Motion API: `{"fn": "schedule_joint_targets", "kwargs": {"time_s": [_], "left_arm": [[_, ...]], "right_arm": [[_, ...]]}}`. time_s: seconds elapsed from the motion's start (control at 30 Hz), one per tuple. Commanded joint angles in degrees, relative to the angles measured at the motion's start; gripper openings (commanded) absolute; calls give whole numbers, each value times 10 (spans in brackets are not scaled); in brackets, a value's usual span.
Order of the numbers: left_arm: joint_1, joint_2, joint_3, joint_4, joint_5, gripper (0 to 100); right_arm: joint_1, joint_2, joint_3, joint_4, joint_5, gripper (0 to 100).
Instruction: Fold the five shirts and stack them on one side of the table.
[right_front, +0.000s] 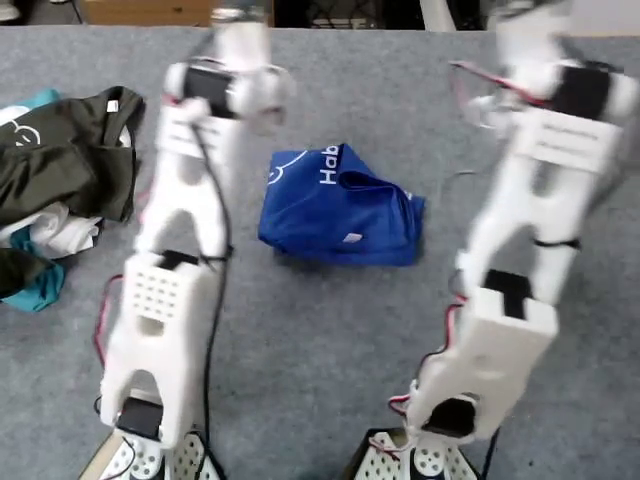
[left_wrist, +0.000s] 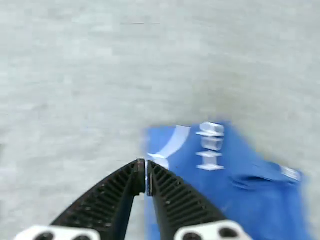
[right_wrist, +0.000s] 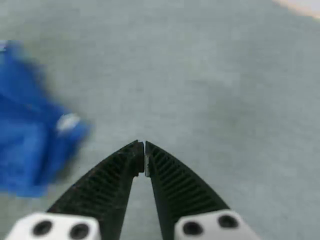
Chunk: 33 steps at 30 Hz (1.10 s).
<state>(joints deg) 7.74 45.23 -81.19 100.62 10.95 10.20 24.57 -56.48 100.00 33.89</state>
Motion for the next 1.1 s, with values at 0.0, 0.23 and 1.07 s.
{"fn": "schedule_joint_targets", "kwargs": {"time_s": [0.0, 0.23, 1.07], "left_arm": [[-68, -49, 83, 5, -31, 27], [-98, -258, 444, -30, -69, 27], [-38, -543, 1031, -443, -65, 27]], "right_arm": [[-104, 4, 40, 10, -18, 14], [-237, 52, 198, -54, -22, 14], [-18, 326, -247, 14, 14, 14]]}}
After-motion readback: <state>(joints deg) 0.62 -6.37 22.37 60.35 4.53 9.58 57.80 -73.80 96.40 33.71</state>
